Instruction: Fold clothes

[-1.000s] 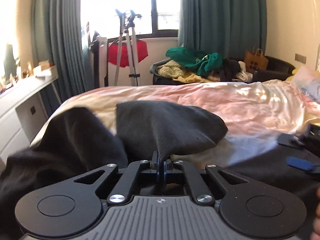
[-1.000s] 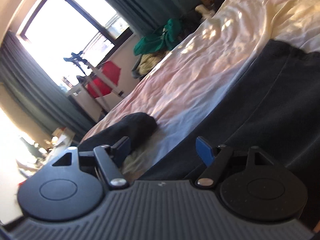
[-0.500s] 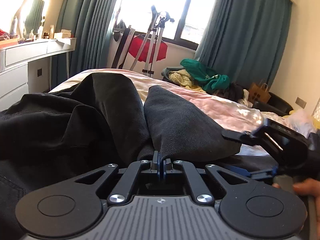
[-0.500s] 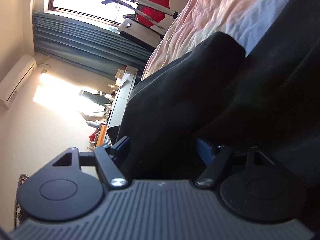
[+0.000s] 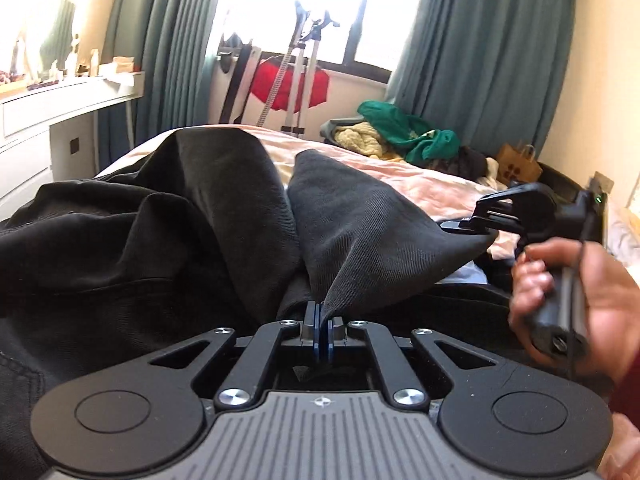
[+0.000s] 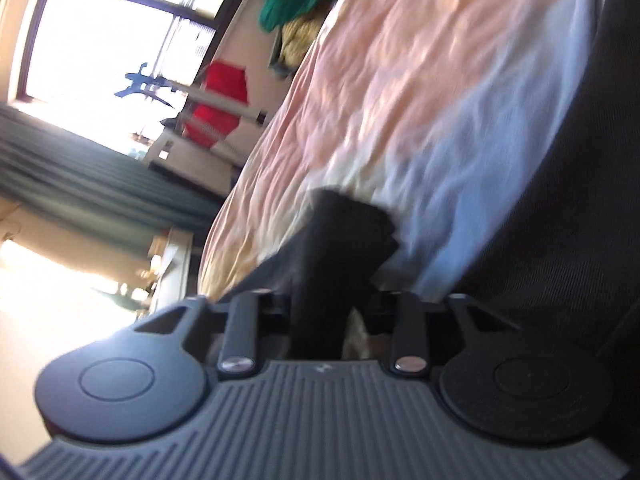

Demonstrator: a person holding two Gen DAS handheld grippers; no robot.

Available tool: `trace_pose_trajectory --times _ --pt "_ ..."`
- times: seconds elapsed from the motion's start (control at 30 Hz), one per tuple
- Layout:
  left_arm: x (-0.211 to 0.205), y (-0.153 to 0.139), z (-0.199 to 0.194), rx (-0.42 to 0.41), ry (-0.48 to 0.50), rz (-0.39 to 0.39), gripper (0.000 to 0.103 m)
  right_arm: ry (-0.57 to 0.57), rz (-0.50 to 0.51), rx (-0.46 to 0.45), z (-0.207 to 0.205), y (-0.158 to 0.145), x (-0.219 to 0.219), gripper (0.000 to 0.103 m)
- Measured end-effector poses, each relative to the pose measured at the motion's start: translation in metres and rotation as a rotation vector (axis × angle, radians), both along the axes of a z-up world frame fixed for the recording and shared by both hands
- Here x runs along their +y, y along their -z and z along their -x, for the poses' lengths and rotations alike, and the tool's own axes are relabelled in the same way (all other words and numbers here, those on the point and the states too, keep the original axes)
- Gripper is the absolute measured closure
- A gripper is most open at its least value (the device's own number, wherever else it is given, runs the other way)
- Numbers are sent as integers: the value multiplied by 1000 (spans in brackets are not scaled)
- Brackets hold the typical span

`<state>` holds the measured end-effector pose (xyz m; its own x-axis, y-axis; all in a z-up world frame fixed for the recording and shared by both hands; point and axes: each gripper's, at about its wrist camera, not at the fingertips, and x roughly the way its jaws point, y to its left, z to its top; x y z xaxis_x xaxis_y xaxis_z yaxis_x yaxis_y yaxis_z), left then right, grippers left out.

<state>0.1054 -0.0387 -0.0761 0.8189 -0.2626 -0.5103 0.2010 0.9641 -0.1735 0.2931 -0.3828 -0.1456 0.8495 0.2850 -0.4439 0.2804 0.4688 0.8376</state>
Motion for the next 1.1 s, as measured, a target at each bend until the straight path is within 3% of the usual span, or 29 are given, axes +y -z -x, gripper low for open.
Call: trace_pose_trajectory --times 0.07,0.13,0.17,0.23,0.33,0.57,0.73,0.87,0.9,0.93,1.0,1.1 --pt "-3 -2 3 -11 28 -1 95 0 105 3 -7 -13 -1 92" --pt "-4 -7 9 -19 57 -1 85 -6 206 12 -13 -31 -4 92" --pt "-4 -11 13 -26 69 20 81 2 236 18 -16 -42 -10 92" --pt "-3 -21 21 -50 79 60 60 52 260 -11 -16 -63 -30 92" --pt "-6 -26 27 -96 91 45 50 130 328 -62 -23 -95 -69 93" --pt "-6 -13 -8 -126 -6 -218 47 266 453 -49 -53 -127 -160 93" --pt "1 4 -54 -98 -76 -409 42 285 475 -92 -58 -103 -178 93" --pt "11 21 -75 -43 -91 -421 44 297 362 6 -47 -40 -196 92" --pt "13 24 -80 -37 -91 -427 49 295 316 43 -43 -23 -201 92" --pt "13 27 -82 -36 -85 -433 55 294 271 81 -38 -6 -207 92" --pt "12 32 -84 -39 -65 -444 103 290 183 150 -30 25 -217 92" --pt "18 30 -83 -49 -60 -387 103 263 186 191 -43 23 -218 92"
